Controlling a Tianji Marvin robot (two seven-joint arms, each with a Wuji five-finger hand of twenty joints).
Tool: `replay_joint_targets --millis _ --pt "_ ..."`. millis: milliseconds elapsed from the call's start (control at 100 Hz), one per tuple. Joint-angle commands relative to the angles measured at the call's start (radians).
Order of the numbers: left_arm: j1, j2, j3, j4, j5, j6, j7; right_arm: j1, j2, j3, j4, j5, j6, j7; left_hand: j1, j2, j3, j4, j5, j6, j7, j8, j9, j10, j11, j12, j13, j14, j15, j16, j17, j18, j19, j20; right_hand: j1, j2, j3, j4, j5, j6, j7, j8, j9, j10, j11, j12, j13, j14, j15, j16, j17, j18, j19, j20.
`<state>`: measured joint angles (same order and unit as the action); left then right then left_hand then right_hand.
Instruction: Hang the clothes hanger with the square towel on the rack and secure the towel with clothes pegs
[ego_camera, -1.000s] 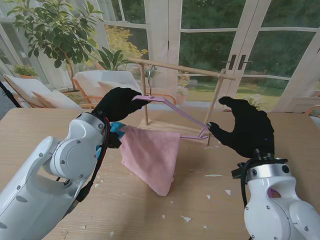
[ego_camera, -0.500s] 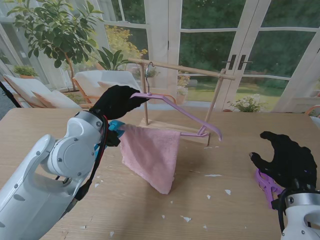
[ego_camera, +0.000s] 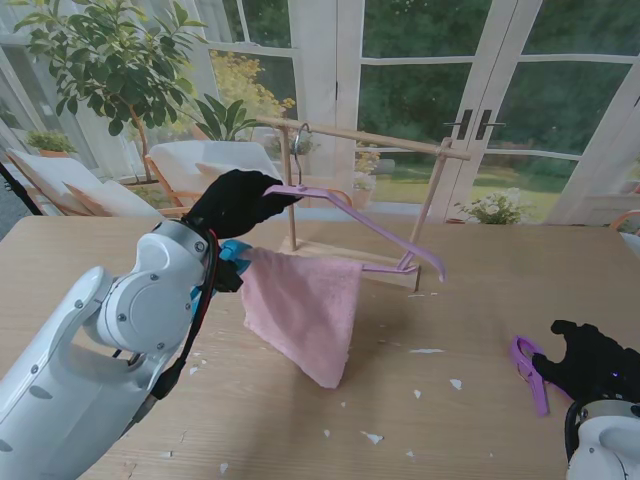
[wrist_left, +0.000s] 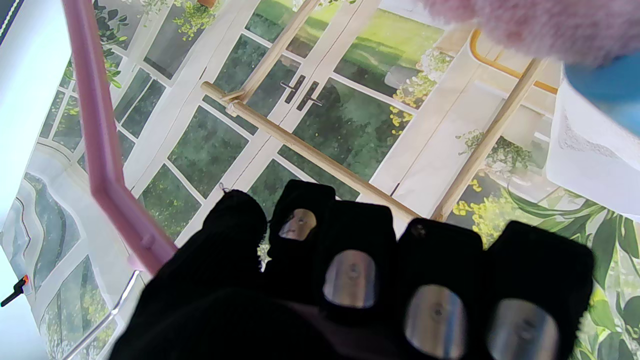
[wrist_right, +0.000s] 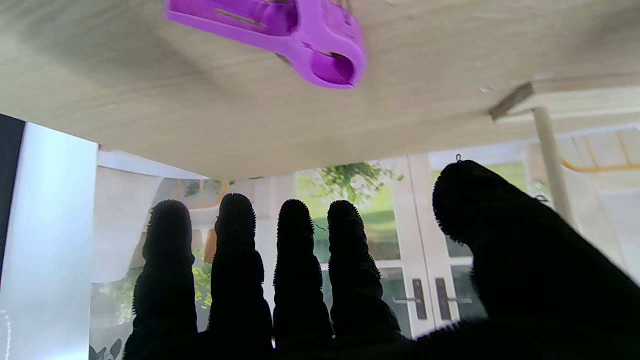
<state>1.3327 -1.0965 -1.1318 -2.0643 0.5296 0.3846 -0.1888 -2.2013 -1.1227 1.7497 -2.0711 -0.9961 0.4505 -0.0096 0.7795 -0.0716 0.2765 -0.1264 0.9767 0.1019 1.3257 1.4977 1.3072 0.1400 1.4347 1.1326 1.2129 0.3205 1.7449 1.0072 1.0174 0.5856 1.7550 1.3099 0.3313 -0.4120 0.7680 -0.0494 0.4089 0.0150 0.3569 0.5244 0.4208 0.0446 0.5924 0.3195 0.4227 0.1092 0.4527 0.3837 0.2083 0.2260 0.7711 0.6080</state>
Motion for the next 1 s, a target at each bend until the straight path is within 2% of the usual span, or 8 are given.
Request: replay_joint_targets --millis 0,480,750,810,930,990 --pt "-0.004 -0.005 -0.002 -0.005 -0.001 -0.003 -0.014 0.006 0.002 -0.001 0.030 -0.005 0.012 0.017 0.023 0.069 -0.018 0.035 0.049 0.010 0.054 0.041 0.040 -0.041 0.043 0.000 0.049 0.020 0.108 0.012 0.024 0.029 0.339 0.050 -0.012 0.037 0.015 0.027 -0.031 -0.011 0.006 0.012 -0.030 -0.018 0.015 0.007 -0.030 -0.019 0.007 0.006 -0.020 -0.011 -0.027 0.014" --pt "0.008 -0.003 -0.007 -0.016 0.009 0.000 -0.018 0.099 0.026 -0.044 0.187 -0.068 0.070 0.100 0.023 0.065 -0.016 0.036 0.052 0.014 0.050 0.038 0.040 -0.041 0.043 0.000 0.049 0.020 0.108 0.011 0.025 0.027 0.339 0.048 -0.065 0.049 -0.022 0.016 -0.066 0.003 0.007 0.020 -0.080 -0.018 0.030 0.010 -0.073 -0.030 0.008 0.001 -0.034 -0.026 -0.036 0.015" --pt "0.013 -0.002 -0.006 -0.021 0.018 0.004 -0.019 0.121 0.032 -0.077 0.248 -0.069 0.101 0.108 0.022 0.064 -0.014 0.037 0.052 0.014 0.050 0.038 0.040 -0.041 0.043 -0.001 0.049 0.019 0.107 0.011 0.025 0.026 0.339 0.047 -0.080 0.054 -0.043 0.013 -0.084 0.022 0.005 0.024 -0.108 -0.010 0.036 0.010 -0.097 -0.031 0.008 -0.001 -0.044 -0.031 -0.039 0.017" --pt "0.013 -0.002 -0.006 -0.022 0.020 0.005 -0.021 0.123 0.032 -0.082 0.256 -0.067 0.104 0.103 0.022 0.063 -0.014 0.037 0.052 0.014 0.050 0.038 0.040 -0.041 0.043 -0.001 0.049 0.019 0.107 0.011 0.025 0.026 0.339 0.047 -0.111 0.052 -0.059 0.008 -0.105 0.050 -0.002 0.023 -0.142 0.005 0.028 0.007 -0.132 -0.021 -0.004 -0.007 -0.059 -0.034 -0.048 0.014" --pt "0.012 -0.001 -0.005 -0.021 0.024 0.004 -0.023 0.127 0.029 -0.093 0.269 -0.052 0.111 0.077 0.022 0.062 -0.012 0.037 0.054 0.014 0.049 0.037 0.040 -0.041 0.043 -0.001 0.049 0.017 0.107 0.010 0.025 0.025 0.339 0.046 -0.216 0.029 -0.073 -0.013 -0.189 0.167 -0.053 0.010 -0.242 0.078 -0.027 -0.030 -0.220 0.037 -0.066 -0.060 -0.095 -0.017 -0.105 -0.007" --pt "0.012 -0.001 -0.005 -0.021 0.024 0.004 -0.023 0.129 0.029 -0.097 0.272 -0.050 0.116 0.075 0.021 0.062 -0.011 0.037 0.054 0.014 0.049 0.037 0.040 -0.041 0.043 -0.001 0.049 0.017 0.107 0.010 0.026 0.024 0.339 0.046 -0.232 0.028 -0.108 -0.023 -0.237 0.212 -0.077 0.015 -0.249 0.110 -0.149 -0.090 -0.266 0.066 -0.091 -0.092 -0.109 -0.010 -0.142 -0.017"
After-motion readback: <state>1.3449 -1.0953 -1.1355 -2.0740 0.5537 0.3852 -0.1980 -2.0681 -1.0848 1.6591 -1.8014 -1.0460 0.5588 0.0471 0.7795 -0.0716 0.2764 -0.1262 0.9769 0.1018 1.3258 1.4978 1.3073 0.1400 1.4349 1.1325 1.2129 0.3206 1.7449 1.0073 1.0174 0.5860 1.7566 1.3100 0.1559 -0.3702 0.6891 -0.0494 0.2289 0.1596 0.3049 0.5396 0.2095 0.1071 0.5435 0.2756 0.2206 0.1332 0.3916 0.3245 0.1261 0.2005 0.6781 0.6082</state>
